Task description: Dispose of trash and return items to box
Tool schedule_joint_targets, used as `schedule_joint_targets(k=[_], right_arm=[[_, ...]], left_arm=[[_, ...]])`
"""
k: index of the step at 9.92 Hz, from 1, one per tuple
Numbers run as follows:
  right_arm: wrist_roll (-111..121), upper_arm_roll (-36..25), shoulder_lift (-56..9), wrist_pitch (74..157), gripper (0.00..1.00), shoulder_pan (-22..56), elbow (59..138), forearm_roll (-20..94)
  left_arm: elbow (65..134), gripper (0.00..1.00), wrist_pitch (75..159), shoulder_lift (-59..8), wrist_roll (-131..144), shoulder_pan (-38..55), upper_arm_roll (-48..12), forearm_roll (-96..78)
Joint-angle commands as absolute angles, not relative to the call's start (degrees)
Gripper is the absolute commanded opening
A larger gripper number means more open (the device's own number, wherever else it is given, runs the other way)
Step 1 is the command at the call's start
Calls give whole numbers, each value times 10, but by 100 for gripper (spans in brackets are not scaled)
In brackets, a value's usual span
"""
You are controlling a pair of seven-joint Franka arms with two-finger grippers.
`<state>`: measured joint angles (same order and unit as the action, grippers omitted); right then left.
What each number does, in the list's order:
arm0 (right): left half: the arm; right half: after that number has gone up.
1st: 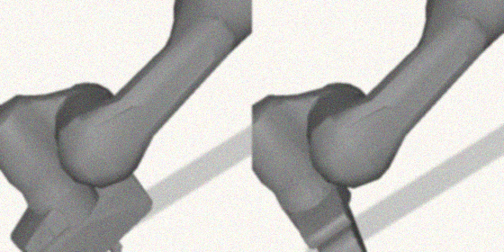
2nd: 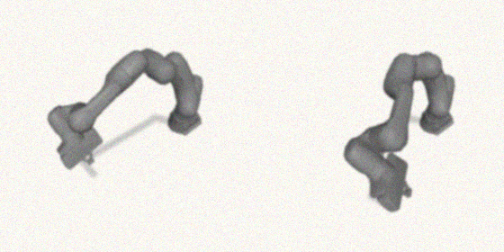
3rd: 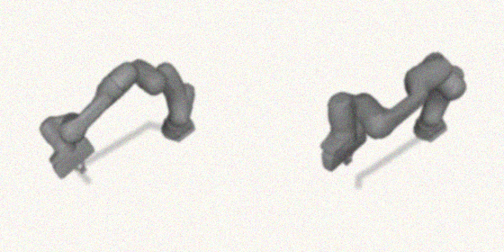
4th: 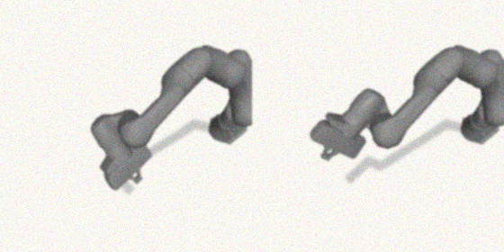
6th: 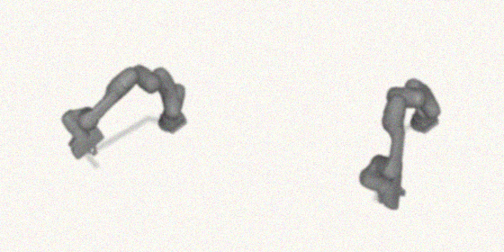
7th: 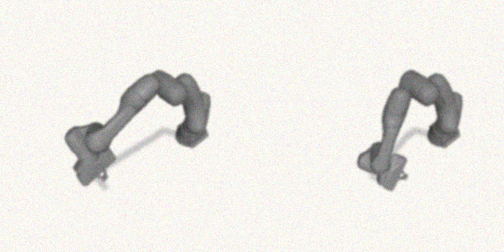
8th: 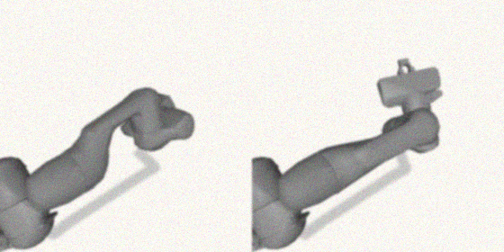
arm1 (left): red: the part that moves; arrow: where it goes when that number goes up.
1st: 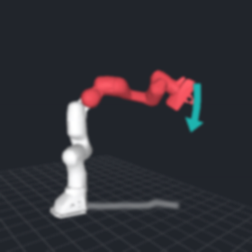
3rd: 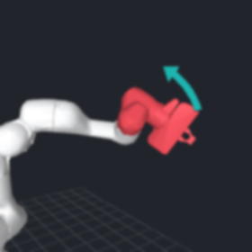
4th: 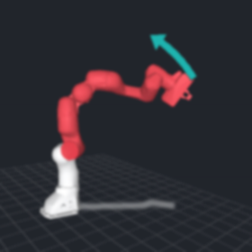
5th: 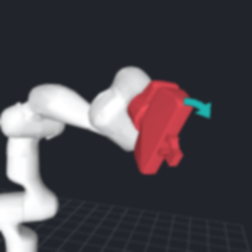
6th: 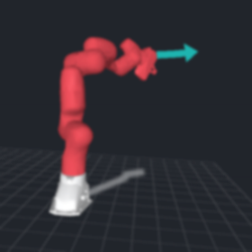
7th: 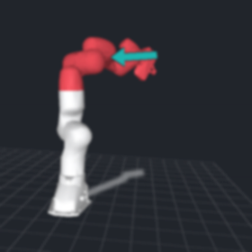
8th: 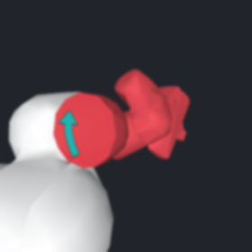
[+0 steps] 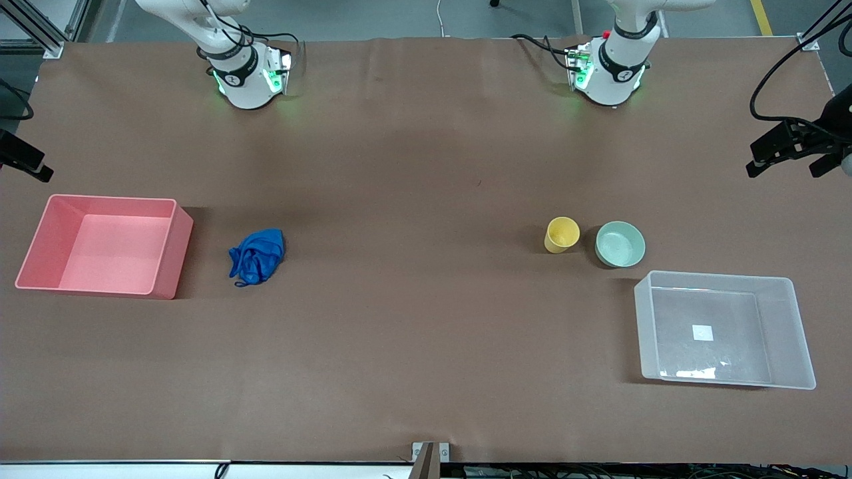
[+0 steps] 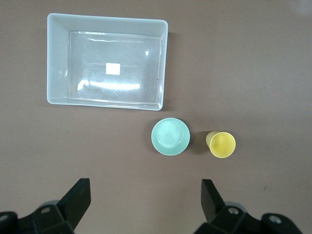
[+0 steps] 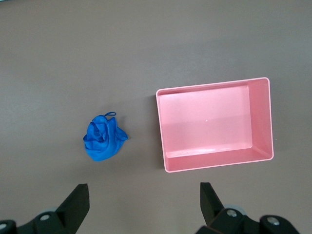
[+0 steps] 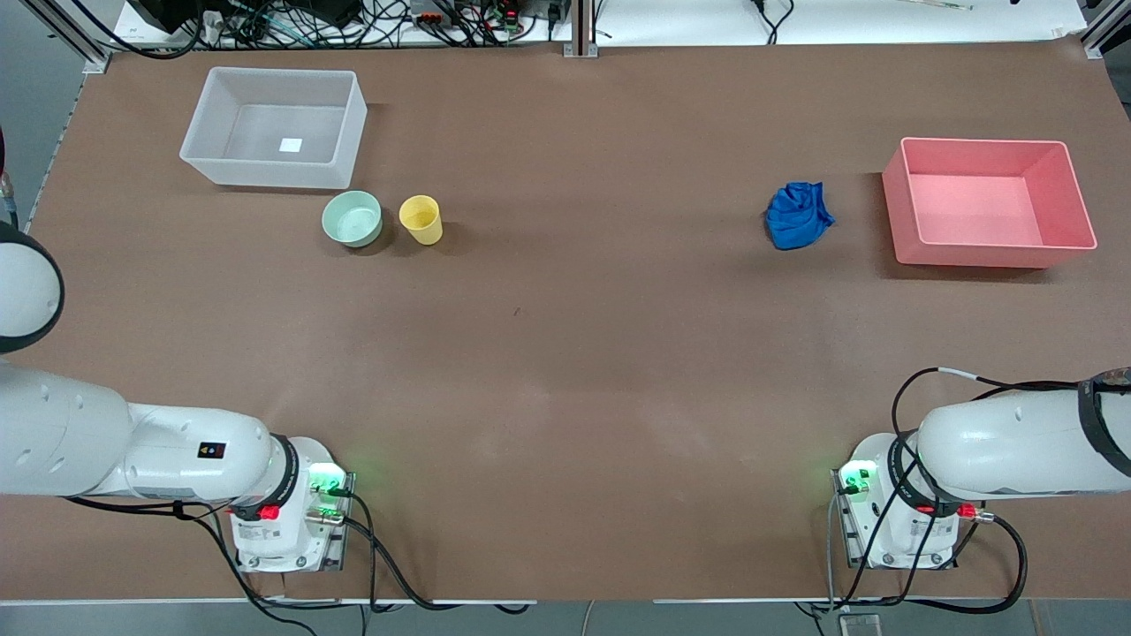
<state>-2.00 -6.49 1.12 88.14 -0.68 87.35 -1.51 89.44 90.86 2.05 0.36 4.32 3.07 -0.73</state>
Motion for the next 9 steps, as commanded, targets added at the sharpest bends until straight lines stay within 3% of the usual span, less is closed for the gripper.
schedule_joint_targets(k=[1, 9], right_arm=[[-25, -62, 10, 876, 100, -13, 868, -15], [-25, -62, 10, 874, 100, -13, 872, -15]], left_arm=[[909, 100, 912, 15, -2, 45, 29, 4], [931, 99, 923, 15, -14, 38, 30, -4]])
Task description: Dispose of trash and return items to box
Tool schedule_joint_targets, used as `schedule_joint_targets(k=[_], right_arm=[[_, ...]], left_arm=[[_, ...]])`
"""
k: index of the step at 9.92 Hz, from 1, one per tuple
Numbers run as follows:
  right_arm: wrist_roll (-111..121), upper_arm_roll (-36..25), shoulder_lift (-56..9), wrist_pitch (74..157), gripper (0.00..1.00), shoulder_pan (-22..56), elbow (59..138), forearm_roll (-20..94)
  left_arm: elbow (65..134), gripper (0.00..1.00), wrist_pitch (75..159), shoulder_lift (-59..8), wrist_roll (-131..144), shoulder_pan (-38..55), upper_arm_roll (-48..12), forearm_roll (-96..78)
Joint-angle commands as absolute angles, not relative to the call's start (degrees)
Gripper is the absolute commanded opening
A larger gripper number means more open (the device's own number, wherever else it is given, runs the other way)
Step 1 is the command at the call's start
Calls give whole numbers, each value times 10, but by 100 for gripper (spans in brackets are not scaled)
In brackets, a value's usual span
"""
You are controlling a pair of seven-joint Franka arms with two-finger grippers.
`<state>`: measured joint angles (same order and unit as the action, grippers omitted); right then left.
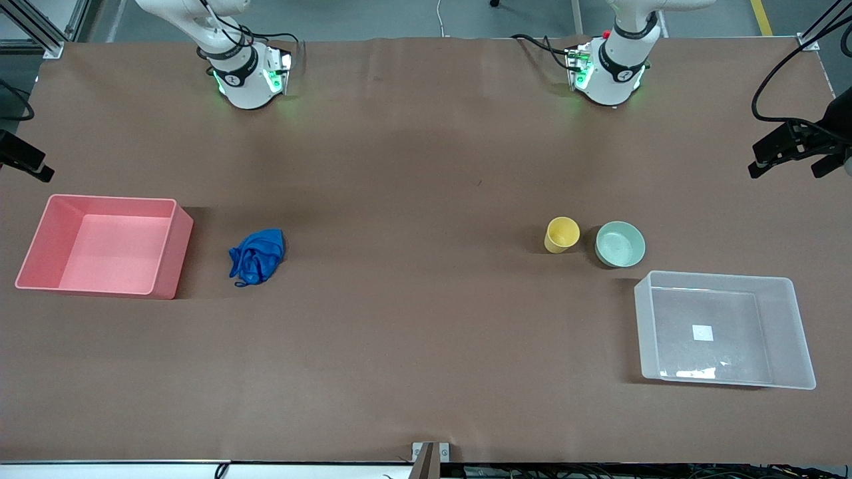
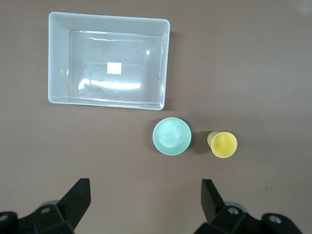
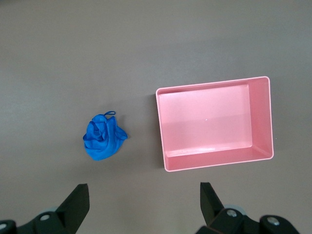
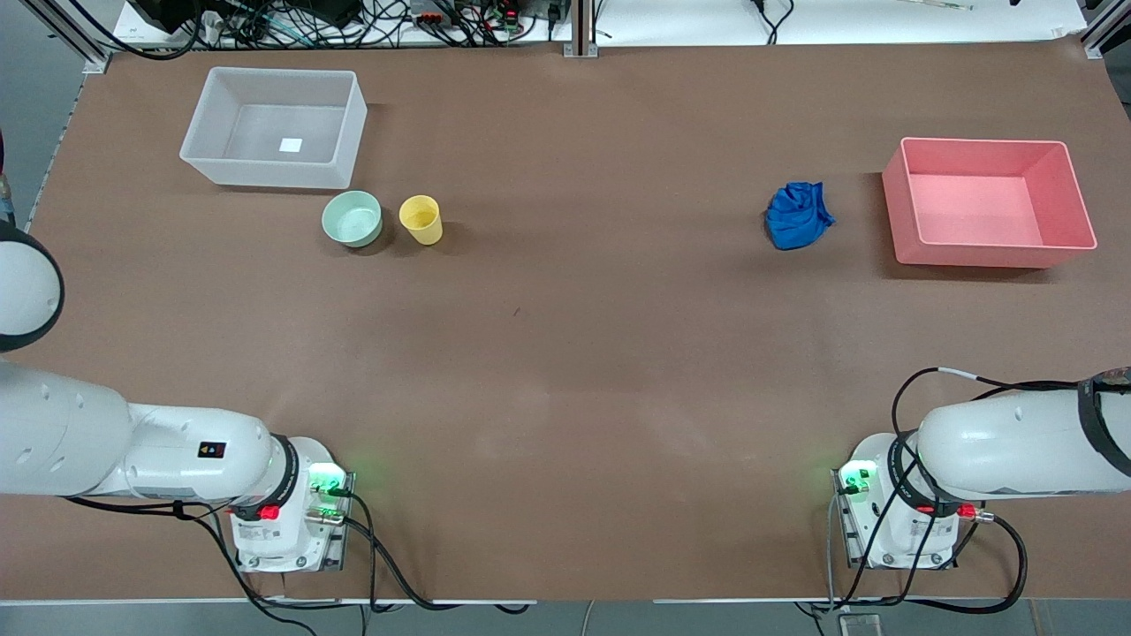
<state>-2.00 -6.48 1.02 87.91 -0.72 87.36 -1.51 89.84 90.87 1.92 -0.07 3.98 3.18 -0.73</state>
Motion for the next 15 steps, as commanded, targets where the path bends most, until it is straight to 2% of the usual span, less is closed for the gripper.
schedule_joint_targets(k=[1, 4, 6, 10, 13, 15], right_arm=[[-24, -62, 10, 875, 100, -14, 872, -15], [-24, -62, 10, 874, 100, -15, 871, -15], [-32, -58, -8, 879, 100, -3, 887, -15], [-82, -58, -64, 1078, 100, 63, 1056, -15], [-119, -58, -134, 1273, 100, 125, 1176, -15], [-120, -58, -191, 1344, 100, 133, 1200, -15]], left_arm=[[961, 99, 950, 18, -14, 38, 29, -4], [1091, 98, 1065, 19, -14, 40, 26, -4], [1204, 98, 1188, 18, -14, 40, 26, -4], [1331, 96, 1368, -24, -14, 38, 27, -3], [1362, 96, 1487, -102, -14, 37, 27, -3], [1373, 94, 1532, -134, -13, 37, 26, -3]])
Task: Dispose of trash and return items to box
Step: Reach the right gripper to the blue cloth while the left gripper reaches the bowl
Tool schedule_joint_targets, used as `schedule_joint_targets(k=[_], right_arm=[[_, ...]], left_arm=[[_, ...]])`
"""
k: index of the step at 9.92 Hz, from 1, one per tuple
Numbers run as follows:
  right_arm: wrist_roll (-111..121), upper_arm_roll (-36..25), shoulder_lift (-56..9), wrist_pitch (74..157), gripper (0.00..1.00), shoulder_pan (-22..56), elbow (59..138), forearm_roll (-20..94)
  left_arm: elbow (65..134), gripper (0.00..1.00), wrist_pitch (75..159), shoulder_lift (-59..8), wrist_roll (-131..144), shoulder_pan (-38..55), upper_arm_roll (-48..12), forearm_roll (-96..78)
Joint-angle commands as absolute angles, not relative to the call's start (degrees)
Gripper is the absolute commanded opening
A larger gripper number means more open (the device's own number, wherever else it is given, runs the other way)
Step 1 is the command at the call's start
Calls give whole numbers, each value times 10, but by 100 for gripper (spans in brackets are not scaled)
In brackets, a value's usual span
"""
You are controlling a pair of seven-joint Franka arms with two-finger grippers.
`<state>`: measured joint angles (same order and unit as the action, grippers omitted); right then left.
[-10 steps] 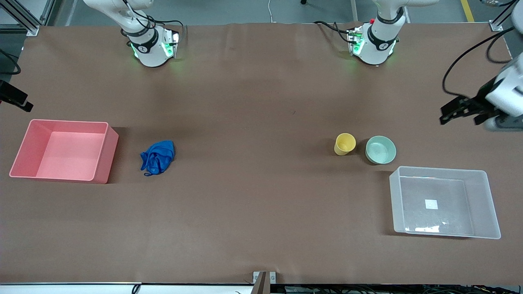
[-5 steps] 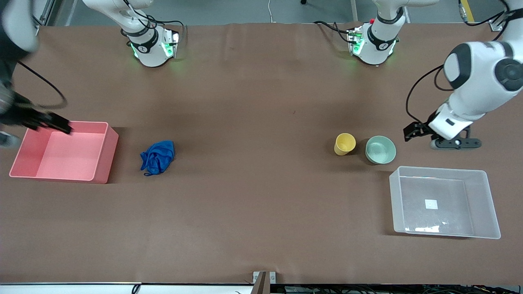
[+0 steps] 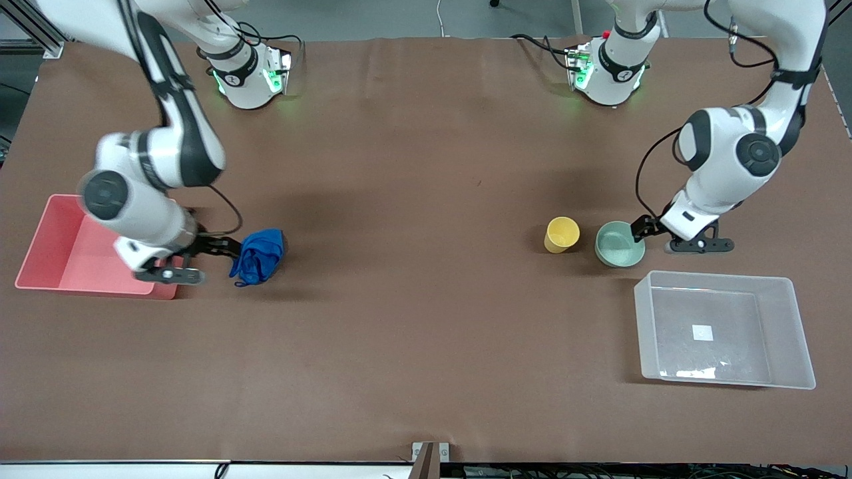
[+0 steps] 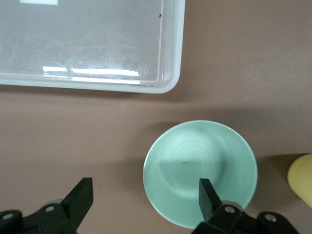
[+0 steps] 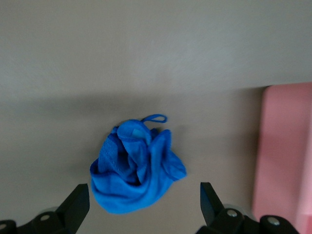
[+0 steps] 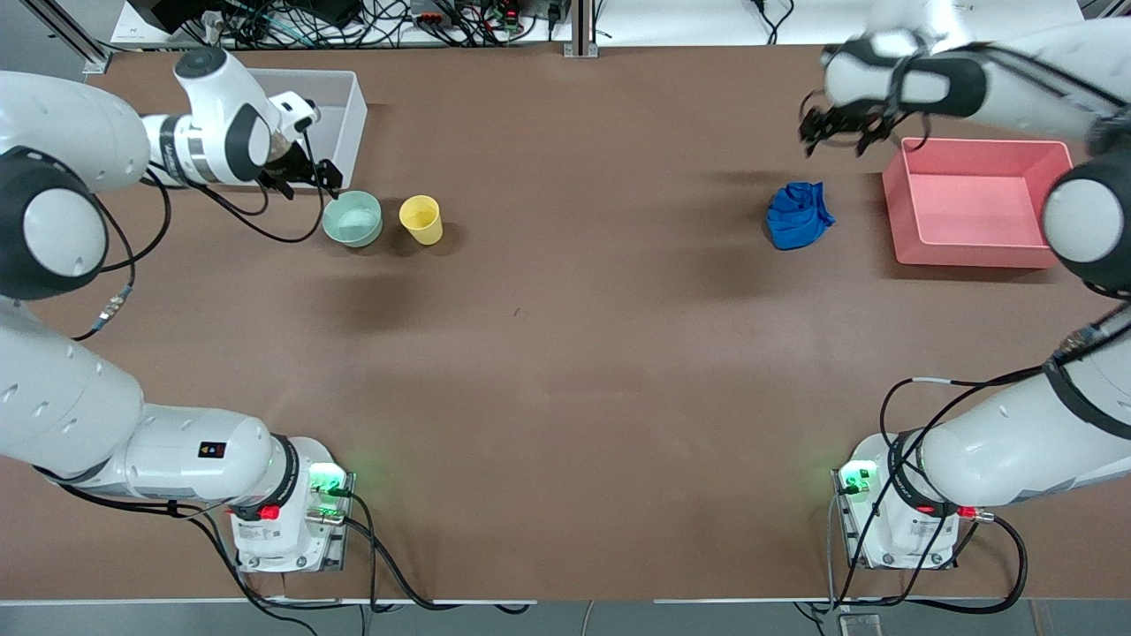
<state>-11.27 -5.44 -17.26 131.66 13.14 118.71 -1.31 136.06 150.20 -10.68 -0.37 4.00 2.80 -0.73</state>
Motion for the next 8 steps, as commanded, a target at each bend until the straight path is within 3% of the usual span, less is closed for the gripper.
schedule_joint_targets(k=[1, 4, 6, 8], right_arm=[[-120, -58, -212, 1362, 100, 133, 1201, -15], [-122, -57, -244, 1413, 100, 131, 1211, -15], [-123, -55, -244, 1437, 93, 133, 1228, -14], [-123, -55, -244, 1474, 71, 133, 1251, -13]], left_arm=[[1373, 89, 1536, -145, -13, 37, 26, -3], [1372, 71, 1572, -181, -2, 42, 24, -3], [1372, 21, 1577, -181, -2, 40, 20, -4], [1372, 3, 1577, -178, -3, 39, 20, -4]])
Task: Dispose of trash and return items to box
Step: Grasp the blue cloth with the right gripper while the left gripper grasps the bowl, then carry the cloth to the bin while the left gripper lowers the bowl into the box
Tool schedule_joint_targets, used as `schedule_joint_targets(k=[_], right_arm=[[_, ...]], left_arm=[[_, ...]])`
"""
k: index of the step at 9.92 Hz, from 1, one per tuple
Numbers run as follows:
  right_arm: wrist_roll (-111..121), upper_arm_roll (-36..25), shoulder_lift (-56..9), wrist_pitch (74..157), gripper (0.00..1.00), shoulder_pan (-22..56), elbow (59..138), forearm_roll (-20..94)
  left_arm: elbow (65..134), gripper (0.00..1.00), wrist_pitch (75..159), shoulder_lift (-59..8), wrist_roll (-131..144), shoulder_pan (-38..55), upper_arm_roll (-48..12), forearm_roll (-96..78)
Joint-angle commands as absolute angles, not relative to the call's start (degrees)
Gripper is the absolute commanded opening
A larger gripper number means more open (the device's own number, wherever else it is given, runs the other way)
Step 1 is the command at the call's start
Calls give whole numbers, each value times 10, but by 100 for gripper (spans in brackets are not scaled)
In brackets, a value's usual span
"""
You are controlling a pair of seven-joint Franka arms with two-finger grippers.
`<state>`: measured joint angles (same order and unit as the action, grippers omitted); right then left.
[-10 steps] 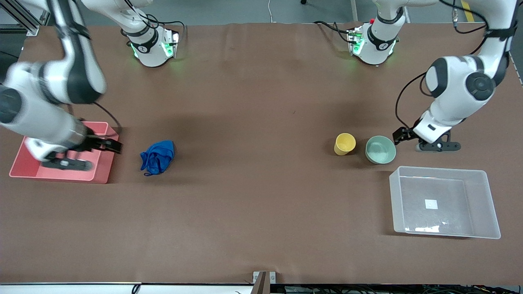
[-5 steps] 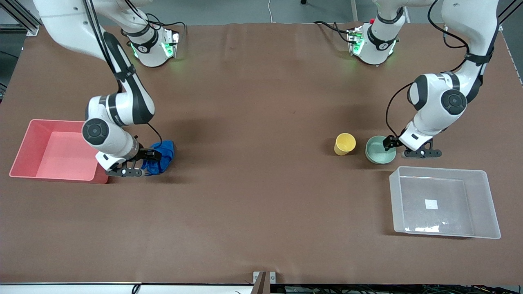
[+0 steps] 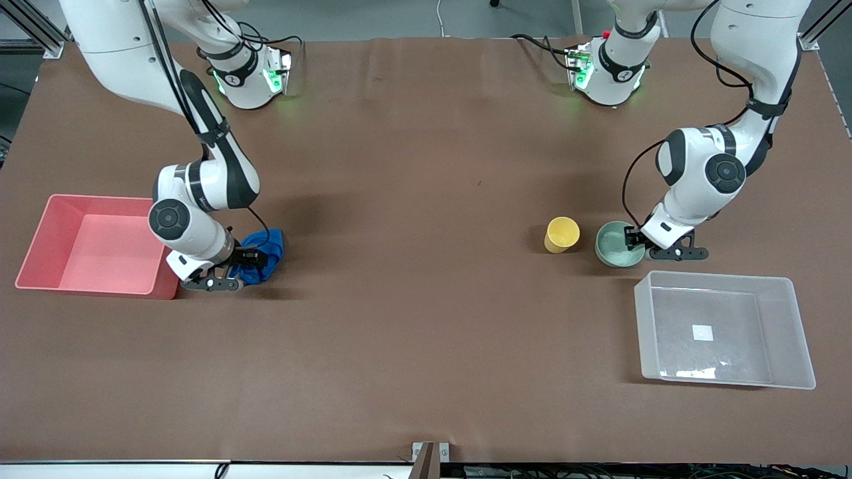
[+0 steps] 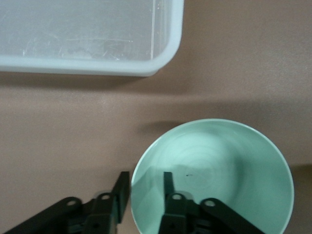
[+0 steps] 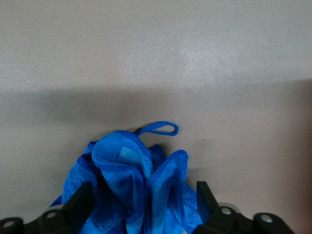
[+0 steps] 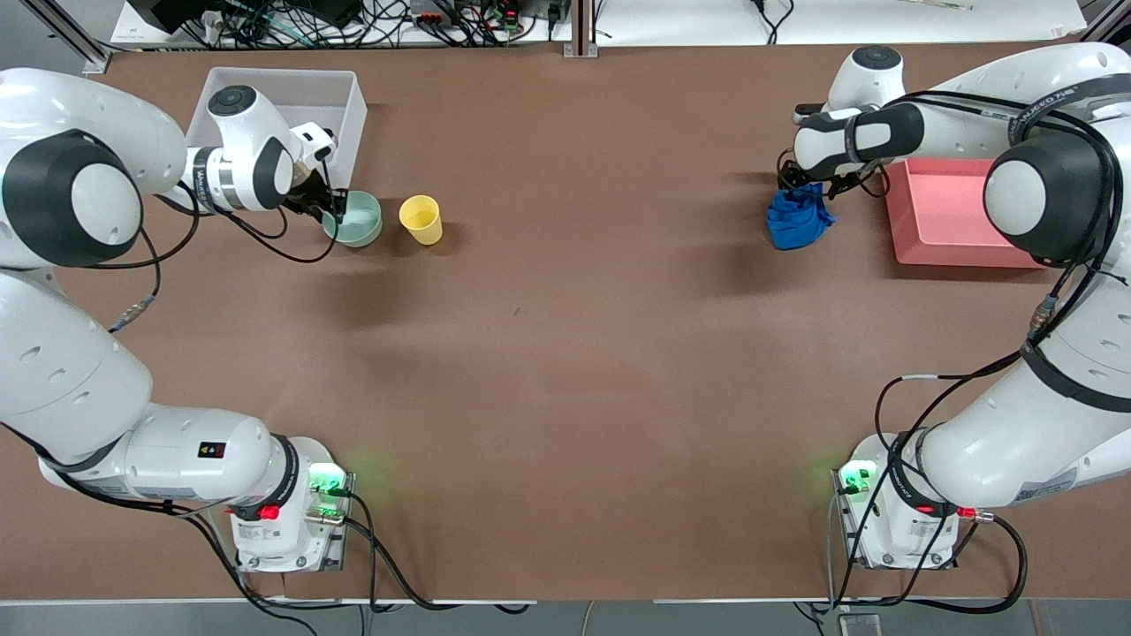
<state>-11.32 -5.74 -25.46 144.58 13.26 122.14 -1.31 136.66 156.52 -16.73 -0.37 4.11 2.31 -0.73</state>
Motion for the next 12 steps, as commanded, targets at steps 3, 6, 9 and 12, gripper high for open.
schedule_joint_targets(k=[3, 6, 9, 12], right_arm=[[-127, -52, -244, 1482, 1, 132, 1258, -13], [-135, -51, -237, 1458, 1, 134, 1245, -13], [-133, -53, -143, 1210, 1, 130, 1138, -13], [-16, -58, -86, 1053, 1, 54, 1037, -23]], left_arm=[[1368, 0, 1545, -127, -12, 36, 20, -4], [1262, 0, 1378, -76, -16, 33, 20, -4], [1109, 0, 1254, -113, -52, 28, 36, -23], [916, 0, 1198, -247, -153, 30, 100, -77]])
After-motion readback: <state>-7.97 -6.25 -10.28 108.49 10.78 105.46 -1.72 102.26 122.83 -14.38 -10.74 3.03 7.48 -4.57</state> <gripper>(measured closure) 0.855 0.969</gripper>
